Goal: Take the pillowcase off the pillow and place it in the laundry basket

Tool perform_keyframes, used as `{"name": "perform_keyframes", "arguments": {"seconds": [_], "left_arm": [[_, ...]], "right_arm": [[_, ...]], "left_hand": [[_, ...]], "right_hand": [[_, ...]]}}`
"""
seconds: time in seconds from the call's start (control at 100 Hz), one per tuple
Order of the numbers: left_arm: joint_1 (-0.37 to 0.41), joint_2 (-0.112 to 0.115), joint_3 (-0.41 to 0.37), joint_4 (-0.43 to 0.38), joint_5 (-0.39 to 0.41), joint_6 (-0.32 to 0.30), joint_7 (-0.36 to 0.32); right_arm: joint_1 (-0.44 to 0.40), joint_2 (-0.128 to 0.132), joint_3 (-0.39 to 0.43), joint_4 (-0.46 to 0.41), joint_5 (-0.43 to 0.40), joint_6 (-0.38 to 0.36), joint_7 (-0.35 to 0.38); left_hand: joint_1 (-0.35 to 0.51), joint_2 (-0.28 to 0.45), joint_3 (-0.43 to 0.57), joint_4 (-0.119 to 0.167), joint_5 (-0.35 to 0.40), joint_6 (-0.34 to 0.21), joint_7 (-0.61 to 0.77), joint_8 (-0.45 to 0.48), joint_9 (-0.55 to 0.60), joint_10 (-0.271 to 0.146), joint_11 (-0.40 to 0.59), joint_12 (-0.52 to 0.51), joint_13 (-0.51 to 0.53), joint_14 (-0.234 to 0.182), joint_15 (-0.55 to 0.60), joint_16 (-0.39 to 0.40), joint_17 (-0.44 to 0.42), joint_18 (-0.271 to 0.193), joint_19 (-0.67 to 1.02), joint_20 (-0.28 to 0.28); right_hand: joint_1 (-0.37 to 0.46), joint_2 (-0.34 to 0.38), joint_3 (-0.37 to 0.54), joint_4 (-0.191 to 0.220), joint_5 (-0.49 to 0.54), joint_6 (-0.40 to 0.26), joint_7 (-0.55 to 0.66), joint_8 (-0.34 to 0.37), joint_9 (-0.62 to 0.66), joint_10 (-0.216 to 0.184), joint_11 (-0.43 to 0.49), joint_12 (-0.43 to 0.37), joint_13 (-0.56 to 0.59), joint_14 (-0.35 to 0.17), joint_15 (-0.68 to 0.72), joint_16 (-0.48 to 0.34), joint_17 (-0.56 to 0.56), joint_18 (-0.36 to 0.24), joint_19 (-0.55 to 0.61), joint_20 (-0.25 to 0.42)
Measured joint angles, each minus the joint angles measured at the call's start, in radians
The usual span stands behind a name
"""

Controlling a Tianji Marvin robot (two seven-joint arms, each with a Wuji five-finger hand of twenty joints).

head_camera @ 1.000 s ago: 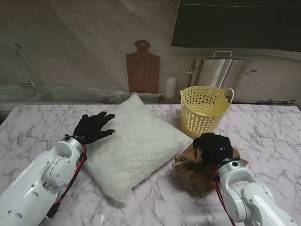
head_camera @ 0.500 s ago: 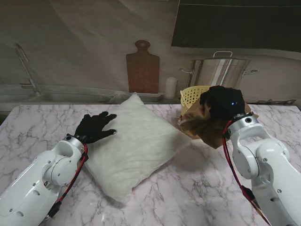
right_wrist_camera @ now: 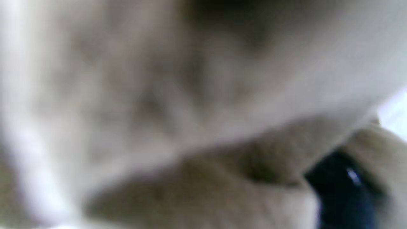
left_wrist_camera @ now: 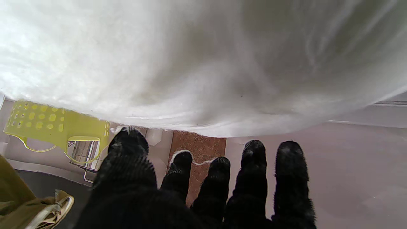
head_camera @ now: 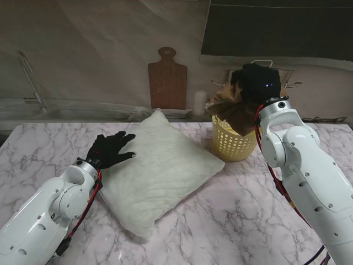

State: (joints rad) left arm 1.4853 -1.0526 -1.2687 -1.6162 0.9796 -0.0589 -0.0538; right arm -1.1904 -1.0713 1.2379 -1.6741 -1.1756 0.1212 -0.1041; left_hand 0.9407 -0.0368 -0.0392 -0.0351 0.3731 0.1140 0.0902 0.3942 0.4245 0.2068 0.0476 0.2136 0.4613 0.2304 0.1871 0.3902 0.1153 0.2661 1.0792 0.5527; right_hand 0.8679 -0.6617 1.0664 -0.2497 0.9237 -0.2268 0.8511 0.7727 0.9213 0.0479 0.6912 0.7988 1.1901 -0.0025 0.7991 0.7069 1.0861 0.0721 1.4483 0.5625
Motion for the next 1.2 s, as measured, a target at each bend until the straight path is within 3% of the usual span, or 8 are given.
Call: {"name": "perform_keyframes", "arguments": {"seconds": [0.13,0.44,0.66,0.82,0.98,1.2], "left_arm": [[0.0,0.0,0.002,0.0,0.0,-0.001,-0.001],[-0.004,0.0,0.009,0.003,-0.009,-0.006,-0.007],[-0.011,0.0,0.019,0.007,-0.013,-0.007,-0.009],[-0.015,0.001,0.025,0.008,-0.012,-0.006,-0.015],[-0.018,0.001,0.033,0.01,-0.011,-0.004,-0.02],[-0.019,0.001,0.034,0.01,-0.009,-0.004,-0.022]], "right_arm": [[0.051,-0.009,-0.03,0.059,0.03,0.032,-0.023],[0.149,-0.018,-0.083,0.228,0.061,0.009,-0.101],[0.208,-0.03,-0.143,0.349,0.151,0.014,-0.169],[0.229,-0.036,-0.172,0.397,0.159,0.017,-0.176],[0.237,-0.051,-0.195,0.433,0.288,0.039,-0.2],[0.241,-0.081,-0.213,0.456,0.345,0.074,-0.221]], "left_hand": [[0.0,0.0,0.0,0.0,0.0,0.0,0.0,0.0,0.0,0.0,0.0,0.0,0.0,0.0,0.0,0.0,0.0,0.0,0.0,0.0],[0.0,0.0,0.0,0.0,0.0,0.0,0.0,0.0,0.0,0.0,0.0,0.0,0.0,0.0,0.0,0.0,0.0,0.0,0.0,0.0],[0.0,0.0,0.0,0.0,0.0,0.0,0.0,0.0,0.0,0.0,0.0,0.0,0.0,0.0,0.0,0.0,0.0,0.0,0.0,0.0],[0.0,0.0,0.0,0.0,0.0,0.0,0.0,0.0,0.0,0.0,0.0,0.0,0.0,0.0,0.0,0.0,0.0,0.0,0.0,0.0],[0.0,0.0,0.0,0.0,0.0,0.0,0.0,0.0,0.0,0.0,0.0,0.0,0.0,0.0,0.0,0.0,0.0,0.0,0.0,0.0],[0.0,0.0,0.0,0.0,0.0,0.0,0.0,0.0,0.0,0.0,0.0,0.0,0.0,0.0,0.0,0.0,0.0,0.0,0.0,0.0]], "right_hand": [[-0.001,0.017,-0.01,0.0,-0.023,-0.005,0.015,0.0,-0.019,-0.009,0.012,0.0,-0.001,-0.009,0.0,0.0,0.0,-0.008,-0.013,0.0],[-0.005,0.039,-0.023,0.0,-0.061,-0.024,0.046,0.0,-0.043,-0.024,0.032,0.0,-0.003,-0.023,-0.004,0.0,-0.01,-0.02,-0.033,0.0],[-0.005,0.049,-0.026,0.0,-0.062,-0.025,0.049,0.0,-0.05,-0.024,0.039,0.0,-0.012,-0.026,-0.004,0.0,-0.016,-0.025,-0.035,0.0],[-0.005,0.058,-0.034,0.0,-0.073,-0.027,0.051,-0.002,-0.057,-0.026,0.041,0.0,-0.013,-0.03,-0.004,0.0,-0.021,-0.027,-0.042,0.0],[-0.005,0.06,-0.035,0.0,-0.073,-0.027,0.051,-0.006,-0.062,-0.026,0.044,-0.004,-0.013,-0.031,-0.004,0.0,-0.021,-0.027,-0.043,0.0],[-0.005,0.086,-0.051,0.0,-0.131,-0.027,0.06,-0.03,-0.089,-0.025,0.048,-0.013,-0.031,-0.036,-0.005,-0.001,-0.034,-0.034,-0.061,0.0]]}}
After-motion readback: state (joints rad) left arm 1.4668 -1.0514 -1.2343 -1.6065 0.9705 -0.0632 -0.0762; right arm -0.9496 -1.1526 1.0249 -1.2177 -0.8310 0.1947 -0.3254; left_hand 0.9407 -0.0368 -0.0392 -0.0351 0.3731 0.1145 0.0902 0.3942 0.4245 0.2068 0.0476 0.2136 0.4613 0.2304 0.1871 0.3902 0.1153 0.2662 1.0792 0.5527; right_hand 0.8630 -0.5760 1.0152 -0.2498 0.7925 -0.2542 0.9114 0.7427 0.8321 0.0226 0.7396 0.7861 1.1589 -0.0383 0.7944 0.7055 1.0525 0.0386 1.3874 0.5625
